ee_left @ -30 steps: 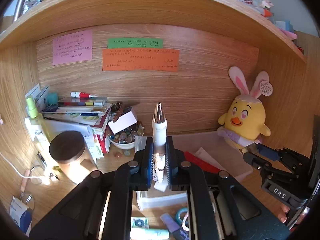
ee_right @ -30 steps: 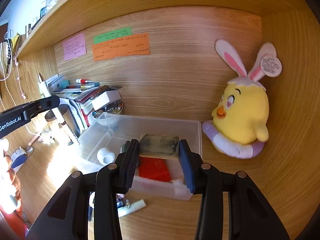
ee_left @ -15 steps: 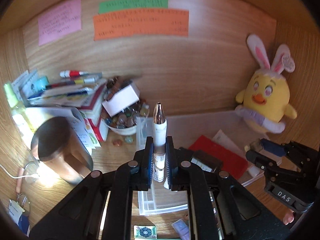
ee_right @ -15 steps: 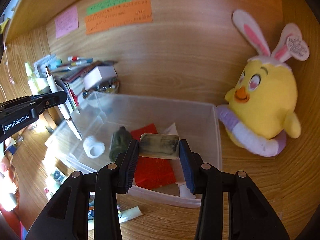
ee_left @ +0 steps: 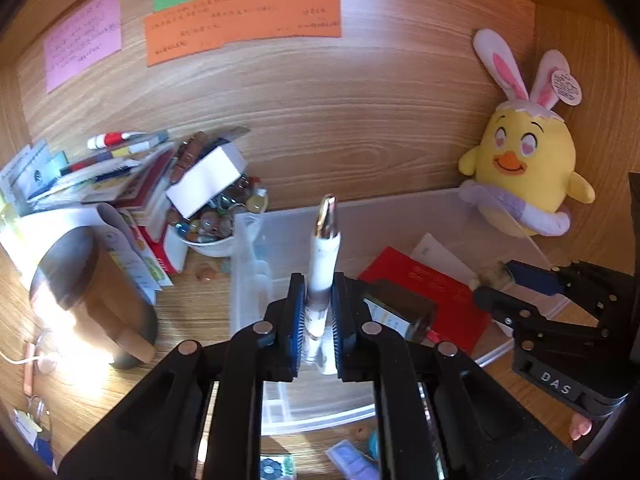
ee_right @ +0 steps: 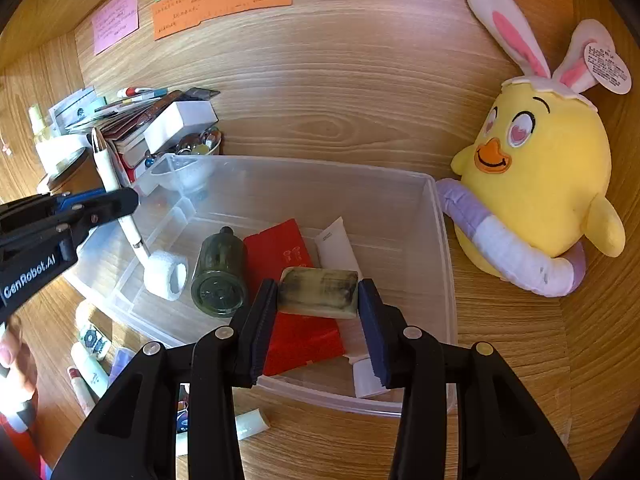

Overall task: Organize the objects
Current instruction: 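Carry pen and eraser into the clear box and release both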

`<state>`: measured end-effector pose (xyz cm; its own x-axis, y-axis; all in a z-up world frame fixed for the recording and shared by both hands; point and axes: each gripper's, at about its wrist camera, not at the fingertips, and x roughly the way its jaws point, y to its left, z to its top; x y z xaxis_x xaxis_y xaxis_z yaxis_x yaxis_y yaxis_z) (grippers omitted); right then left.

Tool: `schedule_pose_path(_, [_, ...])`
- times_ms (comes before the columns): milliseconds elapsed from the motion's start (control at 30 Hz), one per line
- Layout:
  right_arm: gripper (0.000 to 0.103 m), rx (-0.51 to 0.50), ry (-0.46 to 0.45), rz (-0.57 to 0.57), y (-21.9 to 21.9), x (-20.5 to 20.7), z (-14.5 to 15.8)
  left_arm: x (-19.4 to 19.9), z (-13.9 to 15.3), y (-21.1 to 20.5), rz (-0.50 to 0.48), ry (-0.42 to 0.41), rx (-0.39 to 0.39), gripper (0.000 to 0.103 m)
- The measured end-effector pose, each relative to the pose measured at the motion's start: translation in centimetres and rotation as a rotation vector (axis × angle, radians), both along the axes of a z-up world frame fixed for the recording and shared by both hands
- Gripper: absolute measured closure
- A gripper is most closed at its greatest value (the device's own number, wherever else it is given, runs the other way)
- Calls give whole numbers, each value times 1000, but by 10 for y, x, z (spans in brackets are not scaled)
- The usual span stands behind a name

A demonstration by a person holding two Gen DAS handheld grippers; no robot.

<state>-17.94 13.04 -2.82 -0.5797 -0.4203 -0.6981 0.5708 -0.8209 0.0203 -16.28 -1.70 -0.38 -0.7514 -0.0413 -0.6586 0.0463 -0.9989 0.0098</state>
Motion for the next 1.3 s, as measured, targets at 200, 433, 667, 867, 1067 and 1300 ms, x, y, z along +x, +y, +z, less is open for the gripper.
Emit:
schedule_pose_path(200, [65, 9, 10, -2, 0, 0, 0, -7, -10, 5, -52, -60, 59, 78])
schedule_pose_path(433, [49, 1, 30, -2, 2, 3, 4, 2, -6, 11, -71, -42, 57, 57])
schedule_pose_path(667, [46, -11, 28, 5, 6, 7, 11, 13, 7, 12, -79, -14, 60, 38])
schedule_pose_path(867, [33, -33, 64, -2, 17, 21, 24, 30, 20, 8, -81, 12, 67, 14])
schedule_pose_path(1067, [27, -23, 72, 11, 23, 41, 27, 52, 26, -7, -64, 22, 83, 5])
schedule_pose_path(1300, [24, 9, 49, 48, 18, 68, 7, 74, 6, -28, -36, -52, 97, 4])
